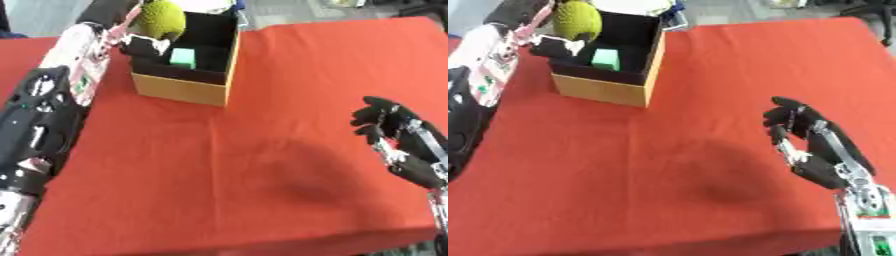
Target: Pick up objects on the table and place them in the box.
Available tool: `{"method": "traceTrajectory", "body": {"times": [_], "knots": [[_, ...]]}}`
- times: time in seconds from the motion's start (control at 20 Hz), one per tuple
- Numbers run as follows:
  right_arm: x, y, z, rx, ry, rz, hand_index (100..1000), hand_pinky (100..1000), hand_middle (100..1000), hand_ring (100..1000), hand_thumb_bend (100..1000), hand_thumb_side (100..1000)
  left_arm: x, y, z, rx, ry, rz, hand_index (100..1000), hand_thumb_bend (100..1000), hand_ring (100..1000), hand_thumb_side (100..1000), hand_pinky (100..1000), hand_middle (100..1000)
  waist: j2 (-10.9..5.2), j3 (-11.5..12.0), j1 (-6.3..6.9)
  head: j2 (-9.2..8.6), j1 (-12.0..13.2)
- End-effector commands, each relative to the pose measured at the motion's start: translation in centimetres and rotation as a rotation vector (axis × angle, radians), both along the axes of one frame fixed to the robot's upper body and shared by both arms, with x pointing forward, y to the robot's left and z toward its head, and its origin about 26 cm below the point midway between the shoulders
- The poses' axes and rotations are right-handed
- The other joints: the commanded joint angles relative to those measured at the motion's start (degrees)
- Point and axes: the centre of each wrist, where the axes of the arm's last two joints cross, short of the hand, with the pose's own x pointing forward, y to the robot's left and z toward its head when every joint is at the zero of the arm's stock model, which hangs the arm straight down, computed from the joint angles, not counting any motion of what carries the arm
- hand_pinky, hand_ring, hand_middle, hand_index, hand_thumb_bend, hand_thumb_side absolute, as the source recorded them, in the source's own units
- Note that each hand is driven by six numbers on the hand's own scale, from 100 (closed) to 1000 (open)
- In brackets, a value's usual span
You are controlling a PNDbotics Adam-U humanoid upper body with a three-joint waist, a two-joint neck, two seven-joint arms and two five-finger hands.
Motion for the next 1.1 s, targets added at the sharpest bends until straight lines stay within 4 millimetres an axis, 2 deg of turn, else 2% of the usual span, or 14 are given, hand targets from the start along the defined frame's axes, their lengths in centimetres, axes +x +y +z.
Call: {"method": "traceTrajectory", "body": {"times": [0.05,0.1,0.5,0.75,1.1], "knots": [[0.1,-0.1,0.5,-0.009,-0.015,0.010,908,666,711,725,100,470,0.1,-0.3,1.2,0.007,-0.063,-0.005,868,296,666,514,714,689,-0.81,0.0,-0.17,0.28,0.2],[0.1,-0.1,0.5,-0.008,-0.015,0.010,908,666,711,725,100,470,0.1,-0.4,1.2,0.007,-0.070,-0.012,924,396,748,724,764,810,-0.80,0.1,-0.12,0.28,0.2],[0.2,-0.1,0.6,-0.007,-0.015,0.005,908,666,711,725,100,470,-0.2,0.4,0.8,0.006,-0.063,-0.035,946,387,791,802,795,863,-0.84,0.3,-0.04,0.28,0.0],[0.1,-0.2,0.6,-0.006,-0.014,0.000,908,666,711,725,100,470,-0.9,1.6,1.8,-0.053,-0.086,-0.053,943,395,795,882,796,865,-0.87,0.8,-0.06,0.28,-0.3],[0.1,-0.3,0.5,-0.007,-0.015,-0.005,908,666,711,725,100,470,-2.5,3.4,3.0,-0.140,-0.101,-0.082,939,409,794,898,796,863,-0.89,1.5,-0.28,0.28,-0.7]]}}
